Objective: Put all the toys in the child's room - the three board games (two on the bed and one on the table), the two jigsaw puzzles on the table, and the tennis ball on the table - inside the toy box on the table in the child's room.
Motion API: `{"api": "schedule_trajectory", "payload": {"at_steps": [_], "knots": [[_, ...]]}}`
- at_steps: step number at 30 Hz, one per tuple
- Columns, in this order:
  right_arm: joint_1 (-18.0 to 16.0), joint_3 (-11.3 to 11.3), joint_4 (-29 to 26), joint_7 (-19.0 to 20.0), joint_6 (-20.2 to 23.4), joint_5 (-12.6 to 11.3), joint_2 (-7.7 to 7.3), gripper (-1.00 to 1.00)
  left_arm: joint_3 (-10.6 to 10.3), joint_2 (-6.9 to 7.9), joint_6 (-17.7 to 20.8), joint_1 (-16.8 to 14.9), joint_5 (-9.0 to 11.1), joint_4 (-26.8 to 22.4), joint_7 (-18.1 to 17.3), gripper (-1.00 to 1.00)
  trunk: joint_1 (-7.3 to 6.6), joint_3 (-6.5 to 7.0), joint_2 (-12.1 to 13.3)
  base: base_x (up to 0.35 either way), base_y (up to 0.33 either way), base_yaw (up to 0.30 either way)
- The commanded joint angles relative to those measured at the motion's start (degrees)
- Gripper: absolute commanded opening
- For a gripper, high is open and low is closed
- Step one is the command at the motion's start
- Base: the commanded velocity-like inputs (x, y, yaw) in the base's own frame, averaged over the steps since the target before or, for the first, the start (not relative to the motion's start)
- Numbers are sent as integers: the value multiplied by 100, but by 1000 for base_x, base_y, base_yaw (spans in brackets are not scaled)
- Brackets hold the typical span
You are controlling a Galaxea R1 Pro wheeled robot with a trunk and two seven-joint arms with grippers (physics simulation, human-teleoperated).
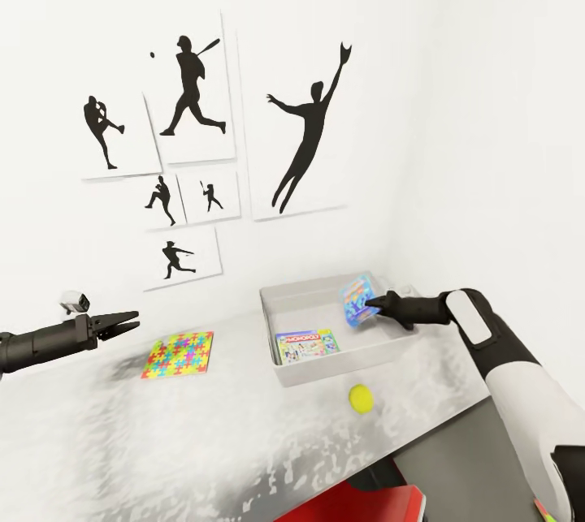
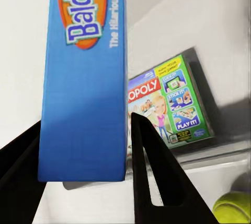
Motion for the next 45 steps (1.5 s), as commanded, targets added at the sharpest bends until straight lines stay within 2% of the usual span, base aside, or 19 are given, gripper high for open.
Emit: {"api": "schedule_trajectory", "payload": {"at_steps": [1,3,5,7,11,14,16,18,22,29,45], "knots": [[-1,49,9,52,9,108,-5,-100,-1,1,61,-4,-2,-1,-19,100,2,-11,-10,0,0,0],[6,82,18,49,9,317,3,-100,-1,1,61,-5,-2,-1,-19,100,2,-11,-10,0,0,0],[12,94,23,61,9,675,15,-100,-1,1,61,-5,-2,-1,-19,100,2,-11,-10,0,0,0],[14,92,25,74,9,883,20,-100,-1,-1,61,-5,-2,-1,-19,100,2,-11,-10,0,0,0],[16,97,8,90,9,1070,25,-100,-4,-37,61,-5,1,-1,-19,100,2,-11,-10,0,0,0],[16,103,-12,92,9,1106,35,-100,-72,-114,63,-5,5,-7,-19,100,2,-11,-10,0,0,0],[17,105,-19,93,9,1116,58,-100,-220,-169,66,-5,13,-8,-19,100,2,-11,-10,0,0,0],[17,106,-23,90,9,1124,77,-100,-497,-221,71,-5,28,-10,-19,100,2,-11,-10,0,0,0],[17,106,-32,82,9,1130,91,-100,-813,-294,77,-5,46,-17,-19,100,2,-11,-10,0,0,0],[18,106,-35,53,1,1134,108,-100,-903,-407,70,-5,50,-19,-19,100,2,-11,-10,0,0,0],[15,106,-35,31,-32,1141,105,-100,-880,-412,69,-5,51,-19,-19,100,2,-11,-10,0,0,0]]}}
